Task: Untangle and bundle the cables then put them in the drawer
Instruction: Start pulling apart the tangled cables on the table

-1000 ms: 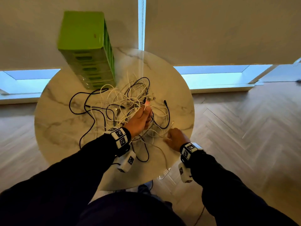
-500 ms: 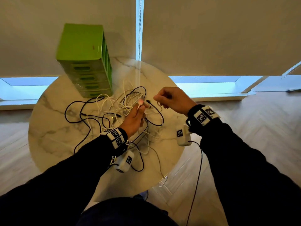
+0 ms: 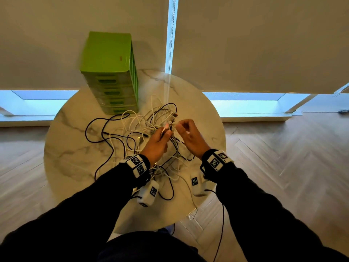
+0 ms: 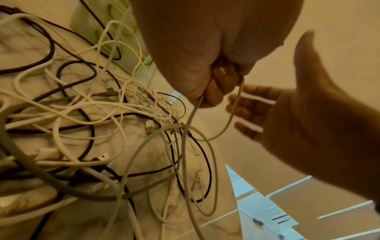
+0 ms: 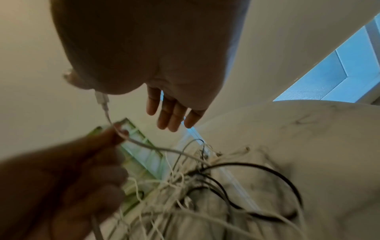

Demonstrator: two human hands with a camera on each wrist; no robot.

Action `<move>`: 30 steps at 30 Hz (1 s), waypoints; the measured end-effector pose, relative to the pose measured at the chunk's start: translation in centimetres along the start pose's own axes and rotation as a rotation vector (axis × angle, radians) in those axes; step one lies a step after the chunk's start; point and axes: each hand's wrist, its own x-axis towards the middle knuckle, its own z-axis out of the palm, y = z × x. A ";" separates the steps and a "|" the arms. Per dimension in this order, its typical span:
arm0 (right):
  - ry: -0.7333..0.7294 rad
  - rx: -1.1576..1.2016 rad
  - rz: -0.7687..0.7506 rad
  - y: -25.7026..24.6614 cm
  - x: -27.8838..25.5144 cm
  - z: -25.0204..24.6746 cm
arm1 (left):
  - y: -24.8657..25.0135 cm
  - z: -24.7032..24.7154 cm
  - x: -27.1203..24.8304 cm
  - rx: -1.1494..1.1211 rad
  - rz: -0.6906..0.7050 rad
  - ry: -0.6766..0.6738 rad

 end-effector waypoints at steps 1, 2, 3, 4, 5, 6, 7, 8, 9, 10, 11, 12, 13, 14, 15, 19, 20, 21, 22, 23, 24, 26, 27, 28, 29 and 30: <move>-0.043 -0.037 0.029 0.8 -0.4 0.5 | 0.0 0.1 0.1 -0.032 -0.026 0.017; -0.110 -0.067 0.048 1.4 -0.8 1.1 | 0.0 0.0 0.2 -0.058 -0.052 0.035; -0.180 -0.109 0.049 1.7 -1.4 1.6 | -0.1 -0.2 0.2 -0.088 -0.079 0.047; -0.226 -0.161 0.031 1.4 -1.9 2.1 | -0.1 -0.6 0.3 -0.139 -0.107 0.045; -0.236 -0.205 0.007 1.3 -2.1 2.4 | -0.1 -0.9 0.4 -0.224 -0.142 0.032; -0.214 -0.227 -0.017 1.0 -2.2 2.6 | 0.0 -1.3 0.4 -0.336 -0.181 0.021; -0.164 -0.225 -0.029 0.6 -2.3 2.7 | 0.2 -1.6 0.5 -0.456 -0.220 0.014; -0.102 -0.199 -0.032 0.1 -2.2 2.7 | 0.3 -1.9 0.5 -0.561 -0.243 0.015; -0.046 -0.160 -0.039 -0.4 -2.1 2.8 | 0.4 -2.2 0.6 -0.642 -0.242 0.028; -0.017 -0.127 -0.052 -1.0 -2.1 2.8 | 0.3 -2.4 0.6 -0.708 -0.230 0.051; -0.022 -0.116 -0.066 -1.5 -2.2 2.9 | 0.3 -2.7 0.6 -0.767 -0.219 0.075; -0.055 -0.125 -0.082 -2.2 -2.5 3.0 | 0.2 -2.9 0.7 -0.826 -0.213 0.093; -0.101 -0.145 -0.100 -2.8 -2.9 3.2 | 0.2 -3.0 0.7 -0.881 -0.213 0.105; -0.148 -0.169 -0.120 -3.2 -3.4 3.4 | 0.2 -3.1 0.7 -0.926 -0.214 0.106; -0.180 -0.192 -0.135 -3.3 -3.7 3.7 | 0.3 -3.2 0.7 -0.949 -0.218 0.104; -0.203 -0.233 -0.126 -3.1 -4.4 4.1 | 0.9 -3.0 0.7 -0.902 -0.232 0.107; -0.203 -0.230 -0.116 -3.2 -4.5 4.1 | 0.8 -3.0 0.7 -0.883 -0.238 0.117; -0.204 -0.231 -0.109 -3.3 -4.6 4.2 | 0.8 -3.0 0.8 -0.856 -0.248 0.133; -0.207 -0.231 -0.102 -3.4 -4.7 4.2 | 0.6 -3.0 0.9 -0.826 -0.259 0.146; -0.206 -0.234 -0.100 -3.4 -4.7 4.2 | 0.4 -3.0 1.0 -0.796 -0.264 0.154; -0.210 -0.238 -0.099 -3.3 -4.7 4.2 | 0.2 -2.9 1.0 -0.770 -0.260 0.151; -0.241 -0.266 -0.094 -2.7 -4.6 4.3 | 0.2 -2.9 1.0 -0.733 -0.239 0.140; -0.258 -0.293 -0.094 -2.1 -4.5 4.4 | 0.4 -3.0 0.9 -0.732 -0.224 0.137; -0.265 -0.324 -0.104 -1.4 -4.5 4.4 | 0.8 -3.2 0.9 -0.745 -0.206 0.135; -0.257 -0.356 -0.125 -0.7 -4.5 4.3 | 1.5 -3.5 0.9 -0.770 -0.183 0.132; -0.238 -0.389 -0.150 0.0 -4.7 4.1 | 2.4 -4.0 1.0 -0.800 -0.155 0.127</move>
